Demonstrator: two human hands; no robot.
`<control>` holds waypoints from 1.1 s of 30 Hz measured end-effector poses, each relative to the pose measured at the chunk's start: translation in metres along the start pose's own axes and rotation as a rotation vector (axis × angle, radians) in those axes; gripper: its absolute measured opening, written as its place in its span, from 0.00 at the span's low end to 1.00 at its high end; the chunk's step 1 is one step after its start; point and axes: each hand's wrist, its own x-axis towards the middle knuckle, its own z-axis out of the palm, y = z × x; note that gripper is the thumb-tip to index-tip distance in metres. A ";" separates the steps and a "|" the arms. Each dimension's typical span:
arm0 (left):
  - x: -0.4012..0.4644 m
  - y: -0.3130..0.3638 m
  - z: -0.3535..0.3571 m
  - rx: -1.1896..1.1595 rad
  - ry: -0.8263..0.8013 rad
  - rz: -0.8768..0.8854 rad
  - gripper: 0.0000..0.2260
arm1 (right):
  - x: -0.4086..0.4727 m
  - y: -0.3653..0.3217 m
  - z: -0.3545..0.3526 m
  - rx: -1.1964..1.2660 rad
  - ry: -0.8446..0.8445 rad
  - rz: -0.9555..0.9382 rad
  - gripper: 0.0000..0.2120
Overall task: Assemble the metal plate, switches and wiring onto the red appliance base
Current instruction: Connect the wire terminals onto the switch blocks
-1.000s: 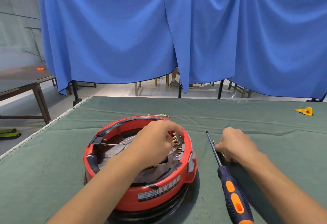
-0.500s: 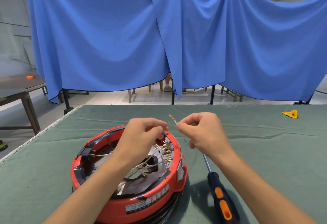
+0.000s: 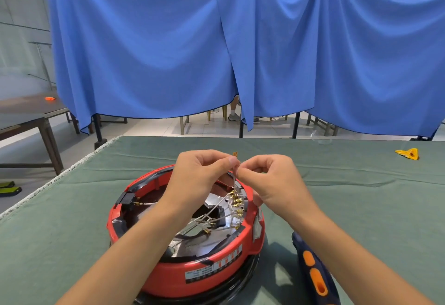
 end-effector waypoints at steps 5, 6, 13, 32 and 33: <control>0.000 0.000 0.000 0.092 0.023 0.043 0.08 | 0.000 0.001 -0.002 0.009 0.068 -0.014 0.07; 0.000 -0.001 0.001 0.118 0.000 0.031 0.08 | 0.000 0.001 -0.004 0.020 0.092 -0.025 0.07; -0.003 -0.002 0.006 0.284 -0.168 -0.012 0.09 | 0.001 0.004 -0.005 0.008 0.050 -0.088 0.07; 0.000 0.007 -0.012 0.465 -0.211 -0.387 0.07 | 0.006 0.034 0.004 -0.191 0.248 -0.017 0.06; 0.000 0.009 -0.013 0.504 -0.245 -0.411 0.08 | 0.007 0.037 0.005 -0.229 0.230 0.011 0.05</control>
